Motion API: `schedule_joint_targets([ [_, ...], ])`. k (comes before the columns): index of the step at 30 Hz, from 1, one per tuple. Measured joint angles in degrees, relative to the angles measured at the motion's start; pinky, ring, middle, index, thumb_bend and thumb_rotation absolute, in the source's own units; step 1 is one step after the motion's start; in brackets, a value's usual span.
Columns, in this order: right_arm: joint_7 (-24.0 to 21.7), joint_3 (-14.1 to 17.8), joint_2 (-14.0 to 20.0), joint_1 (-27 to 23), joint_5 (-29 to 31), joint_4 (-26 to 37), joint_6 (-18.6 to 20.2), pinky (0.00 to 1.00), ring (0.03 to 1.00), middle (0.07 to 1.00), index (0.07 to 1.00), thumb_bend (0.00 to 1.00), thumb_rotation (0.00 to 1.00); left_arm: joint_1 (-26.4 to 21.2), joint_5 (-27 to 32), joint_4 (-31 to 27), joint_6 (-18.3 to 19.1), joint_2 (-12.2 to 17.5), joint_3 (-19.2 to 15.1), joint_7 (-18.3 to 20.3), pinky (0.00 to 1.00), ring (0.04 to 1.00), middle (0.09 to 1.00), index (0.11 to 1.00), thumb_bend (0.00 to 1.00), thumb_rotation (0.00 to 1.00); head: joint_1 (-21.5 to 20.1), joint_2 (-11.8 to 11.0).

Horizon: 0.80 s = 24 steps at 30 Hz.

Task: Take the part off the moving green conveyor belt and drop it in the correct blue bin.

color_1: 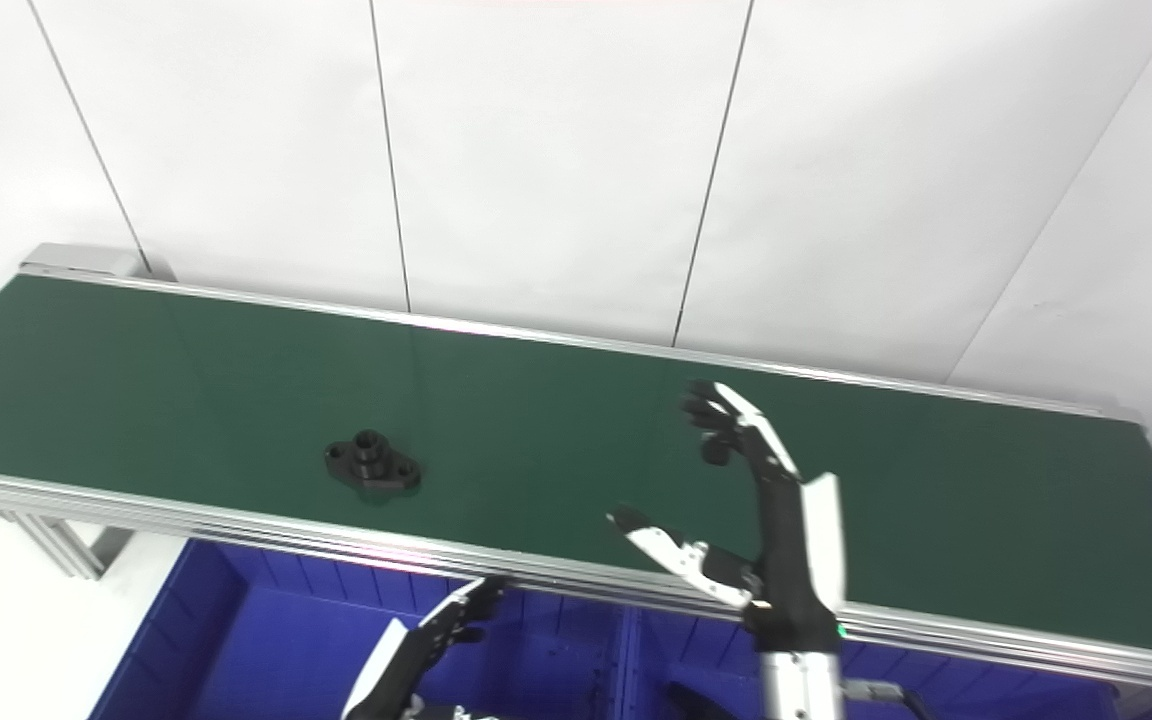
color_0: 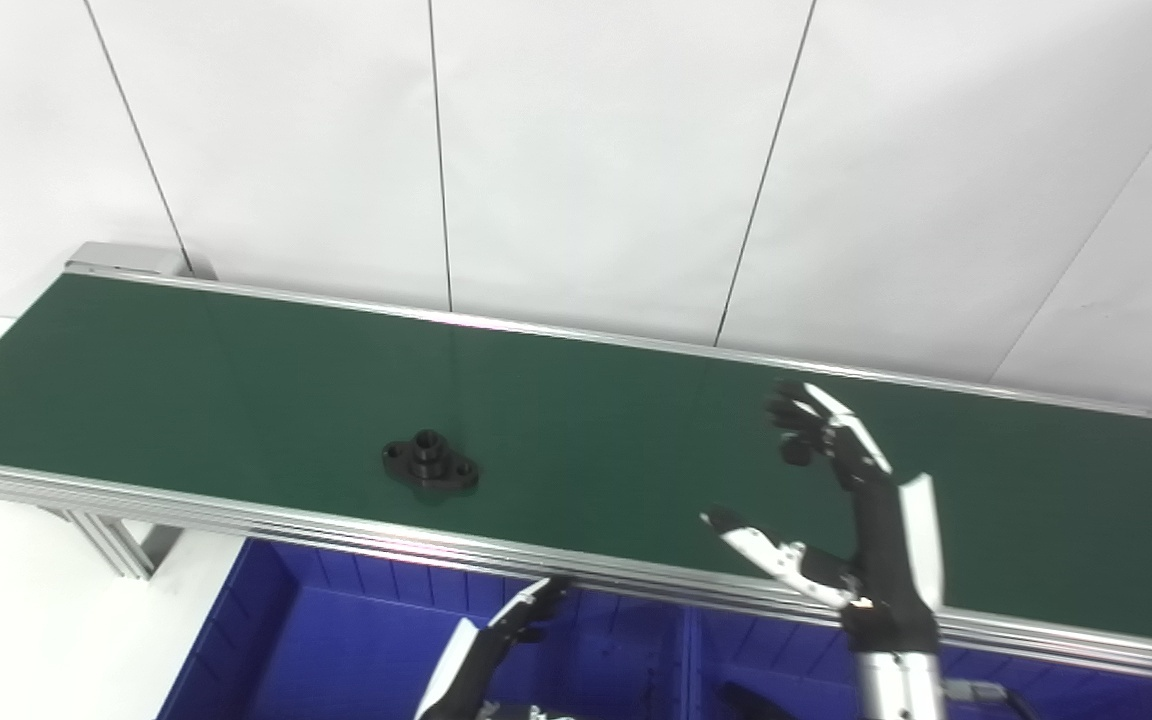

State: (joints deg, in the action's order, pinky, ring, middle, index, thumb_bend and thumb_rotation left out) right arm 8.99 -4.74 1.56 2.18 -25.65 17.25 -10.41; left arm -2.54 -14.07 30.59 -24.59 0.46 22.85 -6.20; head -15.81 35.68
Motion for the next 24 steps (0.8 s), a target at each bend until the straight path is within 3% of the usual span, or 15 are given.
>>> schedule_joint_targets([
  [8, -1.5, -3.0, -3.1, -5.6, -5.5, -2.2, 4.6, 0.70, 0.738, 0.751, 0.781, 0.76, 0.29, 0.0, 1.6, -2.1, 0.0, 1.3, -2.5, 5.0, 0.78, 0.825, 0.842, 0.842, 0.67, 0.17, -4.5, 2.4],
  [15, -8.2, -4.8, -2.1, -12.3, -10.1, -4.9, 14.3, 0.67, 0.737, 0.773, 0.804, 0.78, 0.31, -0.6, 1.3, -2.1, 0.0, 2.8, -2.9, 6.4, 0.79, 0.824, 0.835, 0.835, 0.70, 0.22, -5.5, 4.3],
  [19, -10.6, -6.6, -1.2, -16.6, -11.6, -8.7, 16.5, 0.65, 0.731, 0.774, 0.801, 0.79, 0.29, -1.2, 1.3, -2.1, 0.0, 2.8, -2.9, 6.9, 0.78, 0.821, 0.830, 0.833, 0.70, 0.24, -5.1, 4.5],
  [24, -13.0, -9.3, 0.0, -21.5, -14.3, -15.3, 19.5, 0.63, 0.717, 0.762, 0.798, 0.81, 0.34, -1.9, 1.4, -2.0, 0.0, 2.9, -2.2, 7.8, 0.80, 0.834, 0.834, 0.831, 0.70, 0.26, -5.0, 4.2],
])
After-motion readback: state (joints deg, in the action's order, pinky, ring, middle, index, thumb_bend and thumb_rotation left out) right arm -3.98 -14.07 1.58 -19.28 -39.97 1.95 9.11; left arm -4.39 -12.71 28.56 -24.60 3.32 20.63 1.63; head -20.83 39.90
